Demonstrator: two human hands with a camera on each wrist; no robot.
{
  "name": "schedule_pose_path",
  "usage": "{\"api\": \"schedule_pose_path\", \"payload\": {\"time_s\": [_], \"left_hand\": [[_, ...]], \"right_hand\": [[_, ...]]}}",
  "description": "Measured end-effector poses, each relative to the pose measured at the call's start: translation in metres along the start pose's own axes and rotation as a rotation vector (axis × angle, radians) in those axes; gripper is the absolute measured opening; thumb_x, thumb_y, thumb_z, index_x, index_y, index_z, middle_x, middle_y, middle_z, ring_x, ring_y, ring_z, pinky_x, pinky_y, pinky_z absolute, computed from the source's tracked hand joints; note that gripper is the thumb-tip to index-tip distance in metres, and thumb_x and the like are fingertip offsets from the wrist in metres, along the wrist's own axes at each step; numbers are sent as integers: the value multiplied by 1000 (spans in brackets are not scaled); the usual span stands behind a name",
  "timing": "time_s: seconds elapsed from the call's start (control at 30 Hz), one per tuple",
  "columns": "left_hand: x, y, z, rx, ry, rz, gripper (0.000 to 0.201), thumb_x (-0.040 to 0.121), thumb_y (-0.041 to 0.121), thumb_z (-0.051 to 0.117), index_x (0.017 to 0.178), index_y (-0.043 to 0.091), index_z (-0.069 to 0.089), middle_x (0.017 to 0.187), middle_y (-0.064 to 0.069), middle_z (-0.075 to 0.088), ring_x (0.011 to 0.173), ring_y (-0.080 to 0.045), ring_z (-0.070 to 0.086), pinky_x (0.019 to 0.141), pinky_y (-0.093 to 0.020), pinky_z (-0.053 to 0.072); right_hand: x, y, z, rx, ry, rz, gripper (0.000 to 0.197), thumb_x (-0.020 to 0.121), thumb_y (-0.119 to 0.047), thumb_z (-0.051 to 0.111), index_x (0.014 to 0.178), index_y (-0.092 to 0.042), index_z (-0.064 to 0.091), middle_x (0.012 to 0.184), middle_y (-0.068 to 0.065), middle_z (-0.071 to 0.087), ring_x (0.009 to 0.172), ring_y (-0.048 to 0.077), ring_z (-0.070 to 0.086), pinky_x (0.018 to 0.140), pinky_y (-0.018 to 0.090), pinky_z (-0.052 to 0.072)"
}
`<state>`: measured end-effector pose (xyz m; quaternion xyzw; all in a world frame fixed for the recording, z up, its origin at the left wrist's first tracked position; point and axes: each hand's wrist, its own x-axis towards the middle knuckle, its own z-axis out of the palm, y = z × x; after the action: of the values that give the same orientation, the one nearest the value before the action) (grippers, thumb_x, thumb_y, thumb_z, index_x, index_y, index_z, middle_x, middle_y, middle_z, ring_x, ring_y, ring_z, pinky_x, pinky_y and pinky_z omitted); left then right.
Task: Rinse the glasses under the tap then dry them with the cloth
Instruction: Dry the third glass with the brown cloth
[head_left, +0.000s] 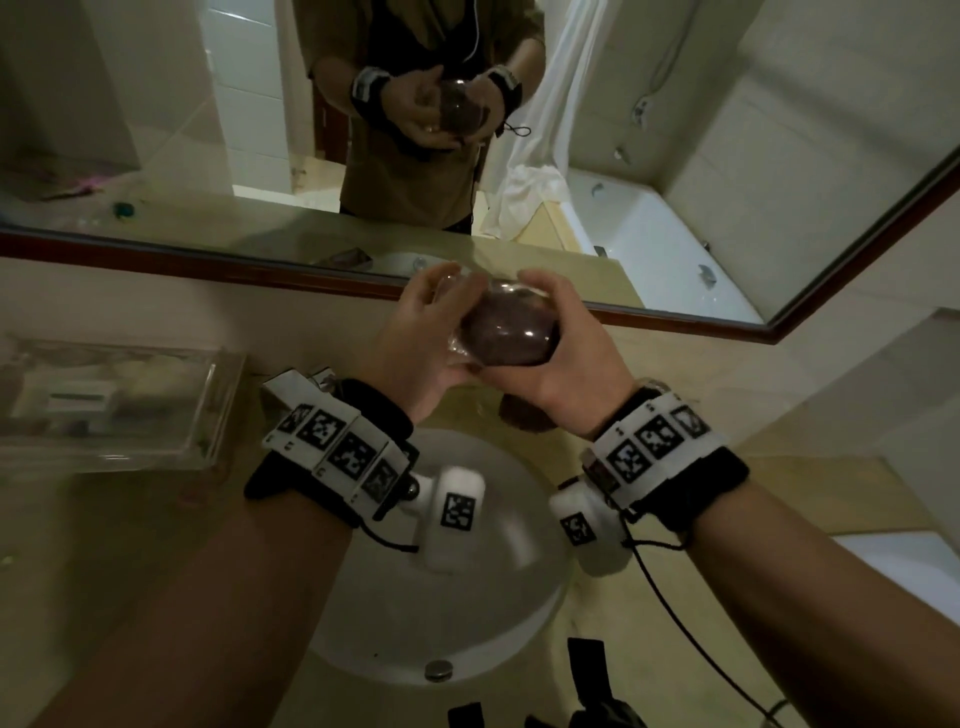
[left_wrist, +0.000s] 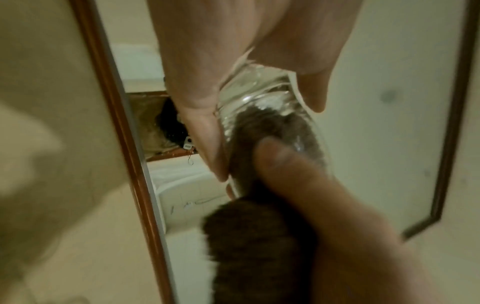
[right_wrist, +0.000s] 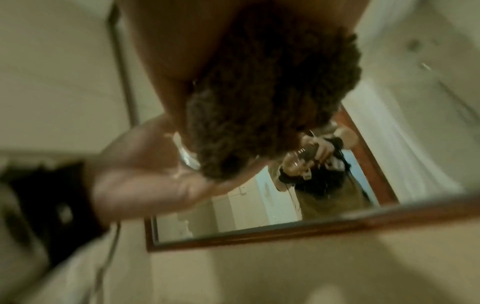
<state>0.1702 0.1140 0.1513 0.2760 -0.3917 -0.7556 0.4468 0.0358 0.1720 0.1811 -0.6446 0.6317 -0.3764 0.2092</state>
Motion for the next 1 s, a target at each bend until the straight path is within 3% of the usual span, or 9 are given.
{"api": "schedule_pose_path", "payload": {"time_s": [0.13,0.23,0.37,0.53,0.63,0.73,0.87,0.93,1.0], "left_hand": [[-1,3,9,-56,16,-35,16,96,22,56,110,15,57,102,-7,66,91,-21,69,77,-42,60],[-2,0,10,-7,72,66,28,89,15,66,116,16,58,106,-5,67,96,-20,69,77,-43,59],[0,-7,10,129,76,136,23,86,18,70,106,28,63,102,2,65,97,-17,68,83,-46,57],[-6,-16,28,51,34,-7,28,96,38,54,120,23,53,101,7,65,79,-4,70,62,-28,58],[-8,-19,41,8,67,29,46,86,32,68,127,16,54,113,-5,68,96,-18,71,73,-37,59],[-8,-22,55,53,133,103,63,75,28,75,133,20,50,117,-6,68,102,-25,69,76,-41,58],[-6,-28,69,96,103,117,41,87,15,68,123,28,53,119,-2,63,102,-23,68,73,-40,58],[-9,-31,77,66,71,97,37,89,14,64,120,30,53,125,-5,59,107,-27,65,77,-42,57],[-11,-35,86,32,85,93,36,92,16,60,124,29,51,120,0,60,102,-17,67,75,-35,58]], "right_hand": [[-3,2,-1,-247,46,-123,87,64,-28,85,136,-21,37,113,-6,54,103,14,54,89,20,44],[-1,3,-5,12,19,6,83,61,-19,87,129,-24,40,102,-15,55,91,8,59,82,14,47],[4,14,-16,290,-89,210,78,53,-20,89,120,-24,50,105,-2,65,94,16,65,86,33,52],[-7,10,-25,-95,-24,-7,87,62,-24,86,134,-29,37,115,-5,59,98,14,61,87,28,50],[-13,15,-32,-167,-32,-61,97,67,-25,83,144,-28,25,125,-4,56,107,14,59,90,25,49],[-16,23,-42,46,-41,20,100,65,-18,86,144,-26,25,119,-7,55,101,7,59,82,12,50],[-9,37,-66,329,-142,208,86,54,-22,90,126,-34,45,114,-5,62,101,15,64,92,42,53],[-10,40,-78,272,-168,181,78,57,-21,88,122,-34,47,115,-3,61,101,17,63,91,43,53],[-15,42,-84,143,-120,67,83,62,-23,86,131,-29,42,118,-3,58,103,14,61,93,36,52]]}}
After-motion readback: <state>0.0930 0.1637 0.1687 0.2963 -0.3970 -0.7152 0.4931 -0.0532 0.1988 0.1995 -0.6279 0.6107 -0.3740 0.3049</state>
